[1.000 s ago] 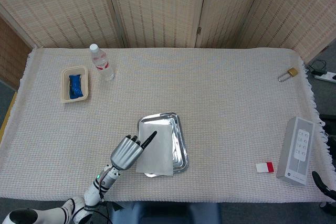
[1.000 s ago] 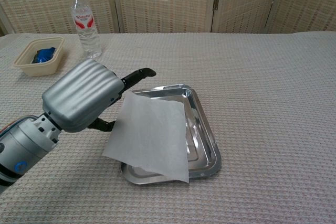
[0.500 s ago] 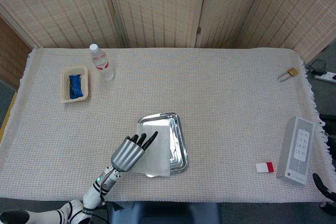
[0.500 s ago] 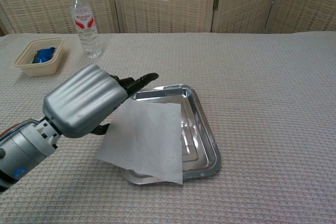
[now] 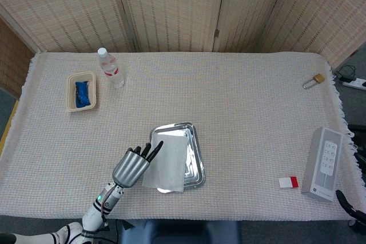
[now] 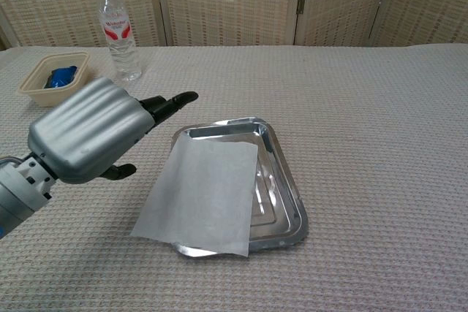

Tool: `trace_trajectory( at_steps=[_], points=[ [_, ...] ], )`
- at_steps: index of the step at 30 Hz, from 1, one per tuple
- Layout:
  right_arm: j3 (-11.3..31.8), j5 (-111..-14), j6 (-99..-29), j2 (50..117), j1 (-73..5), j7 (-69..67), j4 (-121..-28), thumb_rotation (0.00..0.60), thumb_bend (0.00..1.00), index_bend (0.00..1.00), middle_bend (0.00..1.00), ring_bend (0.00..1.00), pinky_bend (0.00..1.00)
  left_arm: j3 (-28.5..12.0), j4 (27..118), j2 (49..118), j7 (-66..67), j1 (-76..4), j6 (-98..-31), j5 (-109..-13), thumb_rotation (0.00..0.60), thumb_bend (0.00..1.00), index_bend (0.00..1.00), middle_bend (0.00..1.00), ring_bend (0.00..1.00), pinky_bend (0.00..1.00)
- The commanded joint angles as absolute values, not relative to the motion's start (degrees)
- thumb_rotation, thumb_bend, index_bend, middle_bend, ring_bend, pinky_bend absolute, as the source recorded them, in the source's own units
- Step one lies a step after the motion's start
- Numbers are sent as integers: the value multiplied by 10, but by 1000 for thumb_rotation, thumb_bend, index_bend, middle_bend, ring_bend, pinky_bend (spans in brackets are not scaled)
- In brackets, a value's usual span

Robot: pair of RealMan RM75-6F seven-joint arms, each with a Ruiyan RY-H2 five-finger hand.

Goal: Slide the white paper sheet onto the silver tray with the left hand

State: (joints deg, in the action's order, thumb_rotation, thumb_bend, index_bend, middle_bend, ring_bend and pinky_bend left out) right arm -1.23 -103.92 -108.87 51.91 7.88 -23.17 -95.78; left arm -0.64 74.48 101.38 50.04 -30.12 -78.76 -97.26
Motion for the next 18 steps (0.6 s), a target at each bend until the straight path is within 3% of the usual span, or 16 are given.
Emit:
trace_trajectory(
  at_steps=[1, 5, 12, 18],
  points=[
    [-13, -1039, -1088, 519, 79, -233, -958, 600, 400, 0, 0, 0, 0, 5, 771, 1000, 485, -293, -789, -978, 600, 213, 159, 520, 745, 1000],
    [-13, -1039, -1085, 520, 77, -230, -958, 600, 400, 0, 0, 0, 0, 27, 797, 976, 476, -287, -786, -997, 600, 476, 323, 962, 823, 1000],
    [-15, -1042, -1078, 524, 75, -211, -965, 600, 400, 0, 0, 0, 0, 58, 838, 951, 443, -276, -759, -1001, 600, 779, 455, 1000, 940, 1000],
    [-16, -1044, -1074, 526, 74, -201, -968, 600, 400, 0, 0, 0, 0, 66, 834, 956, 429, -272, -749, -1011, 600, 812, 462, 1000, 957, 1000]
  ],
)
